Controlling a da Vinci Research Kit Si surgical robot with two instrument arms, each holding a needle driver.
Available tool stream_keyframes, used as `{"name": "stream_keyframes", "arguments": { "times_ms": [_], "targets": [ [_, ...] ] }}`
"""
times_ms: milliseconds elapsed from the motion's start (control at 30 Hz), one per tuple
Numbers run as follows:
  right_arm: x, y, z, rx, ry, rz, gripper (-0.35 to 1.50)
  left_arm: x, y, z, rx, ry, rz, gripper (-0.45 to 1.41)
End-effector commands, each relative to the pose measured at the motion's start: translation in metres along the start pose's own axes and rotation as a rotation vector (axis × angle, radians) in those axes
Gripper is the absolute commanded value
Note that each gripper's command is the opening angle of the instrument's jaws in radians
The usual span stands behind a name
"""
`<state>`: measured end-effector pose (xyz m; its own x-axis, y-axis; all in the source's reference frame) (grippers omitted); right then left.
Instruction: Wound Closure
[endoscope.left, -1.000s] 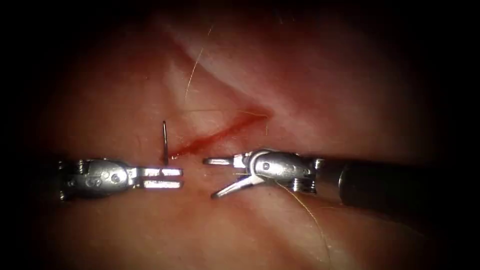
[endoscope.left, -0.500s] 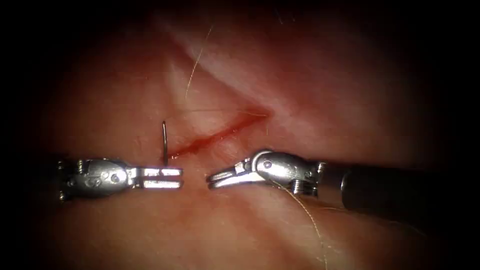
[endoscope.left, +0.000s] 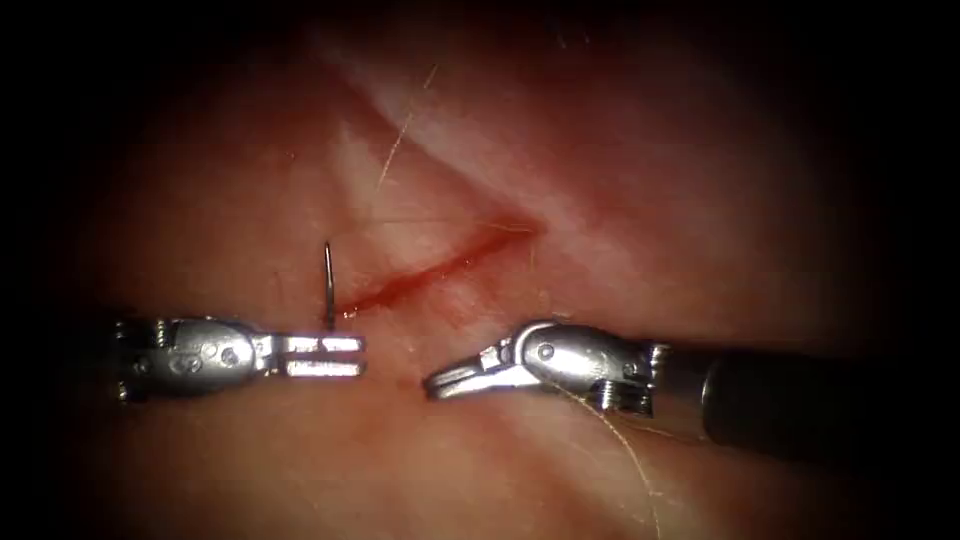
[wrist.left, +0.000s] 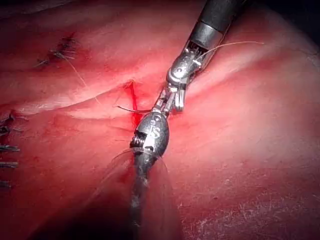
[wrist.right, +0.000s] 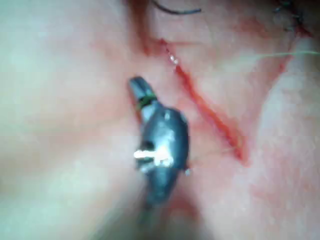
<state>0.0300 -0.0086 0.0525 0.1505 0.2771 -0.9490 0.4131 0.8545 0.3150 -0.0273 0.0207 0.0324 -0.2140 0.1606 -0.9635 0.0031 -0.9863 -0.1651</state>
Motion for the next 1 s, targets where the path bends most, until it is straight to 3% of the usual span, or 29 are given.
{"name": "stream_keyframes", "arguments": {
  "times_ms": [33, 733, 1000],
  "targets": [
    [0.0003, -0.0006, 0.0007, 0.013, -0.016, -0.003, -0.35, -0.0005, -0.0001, 0.0006, -0.001, 0.001, 0.0, -0.45],
    [0.0019, -0.0062, -0.0023, 0.039, -0.072, -0.012, -0.35, -0.0006, 0.0, 0.0009, 0.001, 0.0, 0.007, -0.45],
    [0.0032, -0.01, -0.0033, 0.117, -0.086, -0.002, -0.35, -0.0007, 0.0001, 0.001, 0.002, -0.001, 0.008, -0.45]
  ]
}}
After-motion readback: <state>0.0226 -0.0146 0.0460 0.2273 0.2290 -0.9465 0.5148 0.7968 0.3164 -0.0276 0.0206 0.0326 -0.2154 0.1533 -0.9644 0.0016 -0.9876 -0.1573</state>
